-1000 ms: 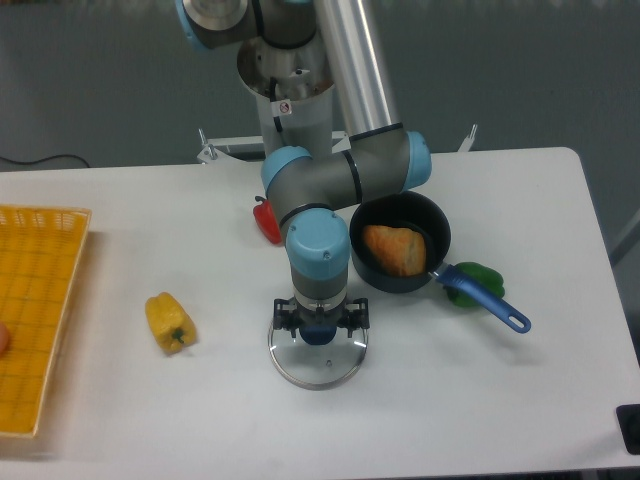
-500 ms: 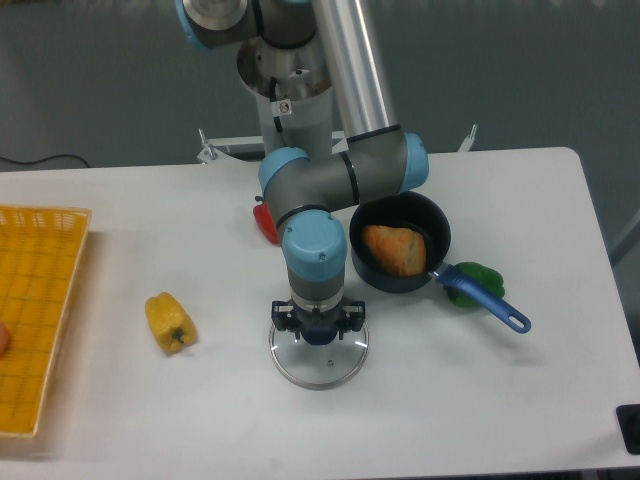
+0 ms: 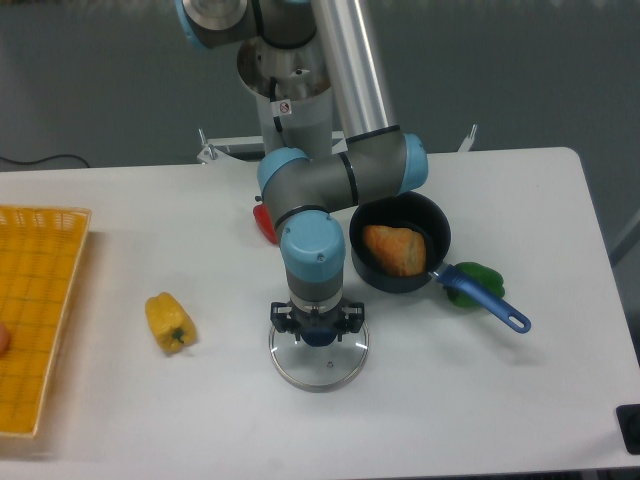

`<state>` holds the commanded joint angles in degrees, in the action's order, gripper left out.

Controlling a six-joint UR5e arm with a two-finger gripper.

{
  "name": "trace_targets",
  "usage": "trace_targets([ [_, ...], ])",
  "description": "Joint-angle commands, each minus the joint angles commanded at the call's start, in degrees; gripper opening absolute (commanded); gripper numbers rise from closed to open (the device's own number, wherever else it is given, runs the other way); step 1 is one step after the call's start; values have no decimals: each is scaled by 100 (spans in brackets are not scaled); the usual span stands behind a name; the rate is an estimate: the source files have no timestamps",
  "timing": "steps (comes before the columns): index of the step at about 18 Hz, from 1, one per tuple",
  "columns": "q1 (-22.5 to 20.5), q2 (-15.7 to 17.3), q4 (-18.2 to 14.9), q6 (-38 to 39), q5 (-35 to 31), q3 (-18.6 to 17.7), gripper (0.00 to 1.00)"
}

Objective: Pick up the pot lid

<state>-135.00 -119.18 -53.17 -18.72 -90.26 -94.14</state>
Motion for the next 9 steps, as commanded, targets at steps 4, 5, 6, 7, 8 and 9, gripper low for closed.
trace_targets([
  [4,62,26,-202,-122,-114,176,63],
  [5,97,44,-272,-219,-149,211,60],
  [6,97,53,-334,-324,-167,246,60],
  [7,97,70,-404,-430,-167,273,60],
  [8,97,105,-448,-535,-159,299,60],
  [9,97,166,-448,-632,-159,308,60],
])
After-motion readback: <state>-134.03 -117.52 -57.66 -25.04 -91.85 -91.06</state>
